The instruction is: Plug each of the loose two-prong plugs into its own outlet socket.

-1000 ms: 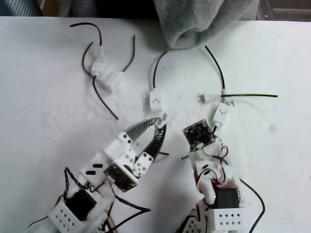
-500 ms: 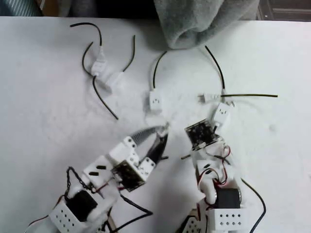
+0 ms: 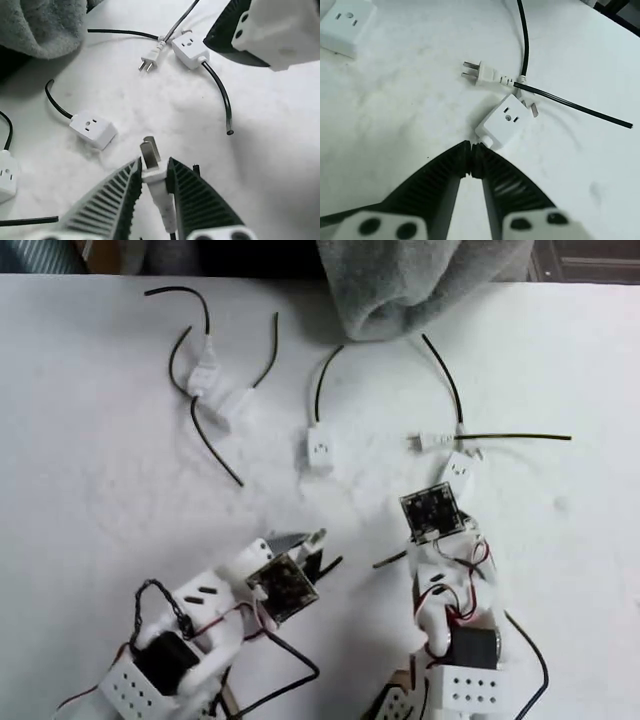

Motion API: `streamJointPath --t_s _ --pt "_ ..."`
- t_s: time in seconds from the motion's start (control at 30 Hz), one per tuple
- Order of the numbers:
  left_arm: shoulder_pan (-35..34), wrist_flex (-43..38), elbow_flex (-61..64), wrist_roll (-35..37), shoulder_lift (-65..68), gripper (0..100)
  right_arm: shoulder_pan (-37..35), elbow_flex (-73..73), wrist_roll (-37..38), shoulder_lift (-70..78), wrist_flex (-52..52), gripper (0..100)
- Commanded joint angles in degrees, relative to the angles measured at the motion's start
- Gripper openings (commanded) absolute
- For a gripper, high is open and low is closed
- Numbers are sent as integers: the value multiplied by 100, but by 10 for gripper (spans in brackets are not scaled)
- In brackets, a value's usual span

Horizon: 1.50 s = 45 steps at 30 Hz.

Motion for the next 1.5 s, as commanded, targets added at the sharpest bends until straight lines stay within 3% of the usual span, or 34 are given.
streamJointPath --t_s 0.0,0.13,0.37,0.6,0.73,0.97,1.17,1.47 --pt "-40 281 -123 -211 22 24 40 62 44 13 -136 21" --pt "22 457 -53 -334 22 24 136 62 44 22 -136 21" --pt "207 1670 -343 -413 13 24 251 62 44 -4 -136 21" --pt "-1851 1688 -958 -1486 22 24 251 62 44 -4 -136 21" --pt "-2202 2031 -1275 -1714 22 24 251 62 44 4 -136 21" --pt "-2176 2040 -1495 -1582 233 24 242 62 44 22 -136 21" --pt "-2088 1389 -2664 -1565 2422 24 242 62 44 22 -136 21" --pt "-84 1345 -4149 -844 6624 24 242 62 44 22 -145 21"
